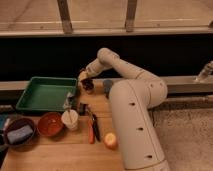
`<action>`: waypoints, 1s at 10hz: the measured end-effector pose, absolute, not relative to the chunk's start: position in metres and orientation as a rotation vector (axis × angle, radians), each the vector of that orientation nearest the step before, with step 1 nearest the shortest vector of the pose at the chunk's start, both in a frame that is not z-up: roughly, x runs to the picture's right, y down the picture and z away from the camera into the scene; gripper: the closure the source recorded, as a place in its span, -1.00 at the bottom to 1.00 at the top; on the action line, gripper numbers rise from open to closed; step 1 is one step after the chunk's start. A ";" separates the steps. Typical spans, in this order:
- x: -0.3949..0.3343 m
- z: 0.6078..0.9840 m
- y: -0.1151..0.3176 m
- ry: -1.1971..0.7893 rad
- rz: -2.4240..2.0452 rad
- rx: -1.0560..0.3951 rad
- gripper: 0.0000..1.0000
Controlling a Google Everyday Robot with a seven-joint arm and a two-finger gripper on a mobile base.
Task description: Place grapes in metal cup
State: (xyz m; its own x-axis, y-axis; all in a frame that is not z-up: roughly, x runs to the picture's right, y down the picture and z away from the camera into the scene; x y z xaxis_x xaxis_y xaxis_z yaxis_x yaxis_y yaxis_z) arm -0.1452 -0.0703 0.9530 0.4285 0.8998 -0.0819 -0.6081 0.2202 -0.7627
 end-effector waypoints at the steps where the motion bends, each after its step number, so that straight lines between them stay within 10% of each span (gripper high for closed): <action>1: -0.147 0.955 -0.070 -0.430 1.086 -0.824 1.00; 4: -0.157 0.965 -0.068 -0.461 1.088 -0.839 0.93; 10: -0.146 0.987 -0.071 -0.450 1.087 -0.808 -0.30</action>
State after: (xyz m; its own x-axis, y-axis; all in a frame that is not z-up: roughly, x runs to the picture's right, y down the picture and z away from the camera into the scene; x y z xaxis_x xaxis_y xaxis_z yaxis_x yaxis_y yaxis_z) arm -0.1458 -0.0713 0.9868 0.4178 0.9067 -0.0578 -0.6011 0.2281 -0.7659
